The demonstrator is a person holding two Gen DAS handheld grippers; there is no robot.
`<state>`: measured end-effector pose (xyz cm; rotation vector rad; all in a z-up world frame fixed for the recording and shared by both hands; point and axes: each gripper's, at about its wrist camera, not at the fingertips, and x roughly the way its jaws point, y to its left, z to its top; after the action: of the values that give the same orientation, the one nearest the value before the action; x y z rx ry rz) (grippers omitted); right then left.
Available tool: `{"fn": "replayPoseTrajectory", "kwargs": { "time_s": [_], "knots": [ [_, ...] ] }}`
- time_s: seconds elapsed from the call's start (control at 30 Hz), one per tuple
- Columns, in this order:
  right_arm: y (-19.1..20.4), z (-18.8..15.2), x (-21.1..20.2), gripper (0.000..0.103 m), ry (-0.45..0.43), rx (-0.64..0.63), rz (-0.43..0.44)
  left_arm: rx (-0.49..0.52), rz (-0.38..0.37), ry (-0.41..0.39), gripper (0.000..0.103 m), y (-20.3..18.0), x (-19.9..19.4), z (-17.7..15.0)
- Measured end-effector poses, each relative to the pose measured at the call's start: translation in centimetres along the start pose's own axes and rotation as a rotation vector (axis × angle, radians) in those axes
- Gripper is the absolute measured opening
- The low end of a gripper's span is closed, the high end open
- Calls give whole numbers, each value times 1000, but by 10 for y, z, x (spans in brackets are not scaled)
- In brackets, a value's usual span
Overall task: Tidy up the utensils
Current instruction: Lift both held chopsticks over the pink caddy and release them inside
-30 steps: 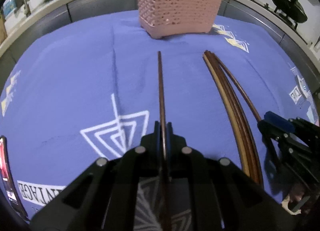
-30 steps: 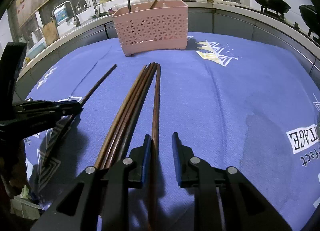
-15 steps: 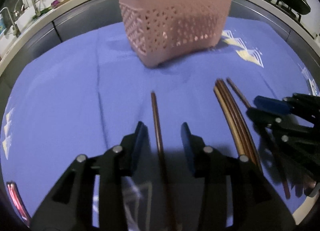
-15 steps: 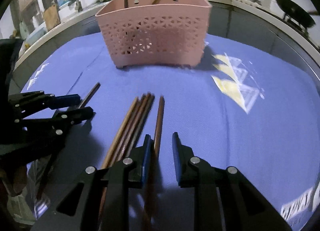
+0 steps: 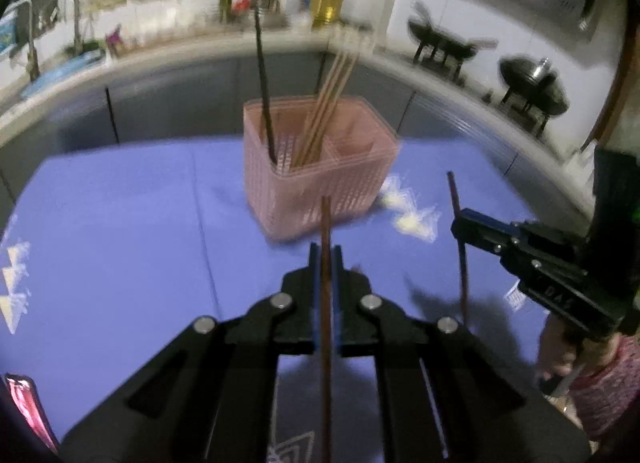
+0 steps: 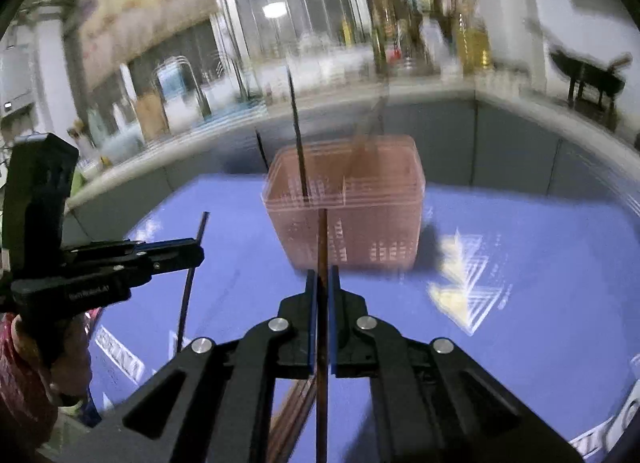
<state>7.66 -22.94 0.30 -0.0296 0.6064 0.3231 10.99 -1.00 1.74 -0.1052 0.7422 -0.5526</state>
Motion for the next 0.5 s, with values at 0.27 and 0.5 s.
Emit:
{"fn": "replayPoseTrajectory", "kwargs": {
  "time_s": [0.27,0.5],
  "knots": [
    [11,5,-9,5,-144,-17,-67,56,25,-88,4,-20,-27,6],
    [8,49,-24,5,-209,-3,-45,39,-7,-129,4,-15,-47,38]
  ]
}}
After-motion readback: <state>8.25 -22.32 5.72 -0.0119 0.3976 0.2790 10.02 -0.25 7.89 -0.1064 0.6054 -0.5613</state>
